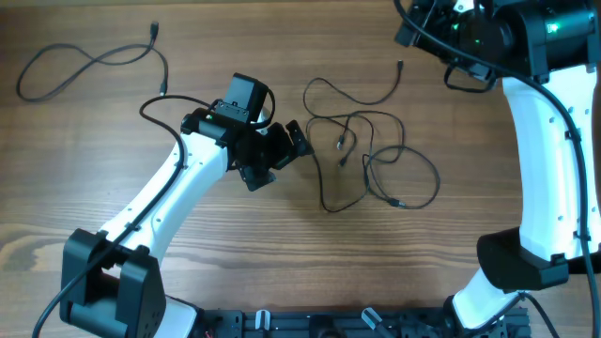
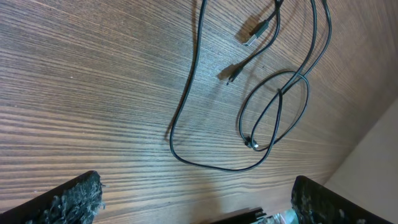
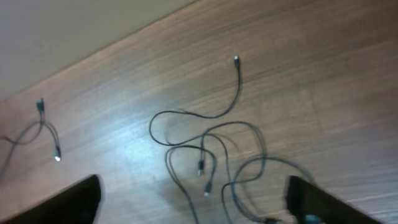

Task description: Untangle cables

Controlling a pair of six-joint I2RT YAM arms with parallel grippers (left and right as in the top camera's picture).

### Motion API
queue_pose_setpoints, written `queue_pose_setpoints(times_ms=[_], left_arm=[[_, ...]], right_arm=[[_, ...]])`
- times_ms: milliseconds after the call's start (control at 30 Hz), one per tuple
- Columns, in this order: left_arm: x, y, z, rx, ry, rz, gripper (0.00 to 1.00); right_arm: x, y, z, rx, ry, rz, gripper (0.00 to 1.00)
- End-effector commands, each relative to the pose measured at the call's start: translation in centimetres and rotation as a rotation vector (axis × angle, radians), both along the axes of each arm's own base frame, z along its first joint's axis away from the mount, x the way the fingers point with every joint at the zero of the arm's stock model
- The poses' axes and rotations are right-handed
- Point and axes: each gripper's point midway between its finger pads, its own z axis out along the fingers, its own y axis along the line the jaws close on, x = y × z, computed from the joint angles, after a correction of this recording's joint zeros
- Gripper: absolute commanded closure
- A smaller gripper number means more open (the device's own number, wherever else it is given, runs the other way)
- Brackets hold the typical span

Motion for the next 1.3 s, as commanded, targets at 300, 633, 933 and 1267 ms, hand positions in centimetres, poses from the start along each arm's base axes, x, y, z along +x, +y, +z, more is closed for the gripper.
queue_pose_setpoints(times_ms=[300, 633, 933, 1267], left_arm=[[0.7, -0.2, -0.2, 0.001, -0.022, -0.001, 0.04], [4.9, 2.6, 0.8, -0.061, -0.070, 0.191, 0.04], [7.5, 1.2, 6.3, -0.111, -0.307, -0.023, 0.01], [11.4, 4.3, 14.2, 0.119, -0.474, -0.008, 0.00]], right_arm=[[-1.0, 2.0, -2.6, -0.002, 0.095, 0.188, 0.00], [-1.2, 3.2, -6.8, -0.006, 0.195, 0.271, 0.01], [-1.0, 3.2, -6.8, 0.008, 0.189, 0.249, 0.00], [-1.1, 3.5, -6.7, 0.032, 0.195, 0.237, 0.00]])
